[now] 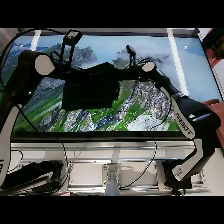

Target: Fold the clothes and pants, and hang the long-sleeved shirts on hangers.

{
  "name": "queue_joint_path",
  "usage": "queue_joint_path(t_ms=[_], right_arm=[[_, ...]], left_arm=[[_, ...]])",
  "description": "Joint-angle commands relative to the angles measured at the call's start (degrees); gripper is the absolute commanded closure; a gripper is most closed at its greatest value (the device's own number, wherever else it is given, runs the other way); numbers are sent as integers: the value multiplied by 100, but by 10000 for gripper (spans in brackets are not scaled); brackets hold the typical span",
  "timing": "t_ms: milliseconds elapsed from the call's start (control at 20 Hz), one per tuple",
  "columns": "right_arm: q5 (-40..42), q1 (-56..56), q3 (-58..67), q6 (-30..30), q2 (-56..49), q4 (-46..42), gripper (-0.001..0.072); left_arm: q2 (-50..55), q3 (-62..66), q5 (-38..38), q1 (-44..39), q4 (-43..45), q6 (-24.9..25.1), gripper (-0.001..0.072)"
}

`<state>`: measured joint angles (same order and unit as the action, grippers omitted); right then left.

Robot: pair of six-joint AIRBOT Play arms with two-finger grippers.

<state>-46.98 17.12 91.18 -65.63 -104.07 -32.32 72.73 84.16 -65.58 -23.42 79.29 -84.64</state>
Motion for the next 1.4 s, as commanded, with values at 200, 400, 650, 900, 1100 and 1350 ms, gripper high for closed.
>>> queue_joint_path(t_ms=[200,400,650,900,1100,1350], right_arm=[[-1912,-1287,120,-1355,455,-2618,662],[-2686,-2011,79,-1947,455,-2868,414],[-3353,-2358,66,-2210,455,-3930,19],[-2929,-2358,20,-1838,811,-3877,663],[-3077,-2872,-116,-968,1672,-3816,665],[-2970,-4496,-2896,1248,3130,-162,664]], left_arm=[[-4,0,-28,7,2,0,689],[-2,0,-24,7,2,0,689],[-2,0,-26,7,0,0,689],[-2,0,-28,7,2,0,689],[-2,0,-76,7,2,0,690],[2,0,-146,7,2,4,689]])
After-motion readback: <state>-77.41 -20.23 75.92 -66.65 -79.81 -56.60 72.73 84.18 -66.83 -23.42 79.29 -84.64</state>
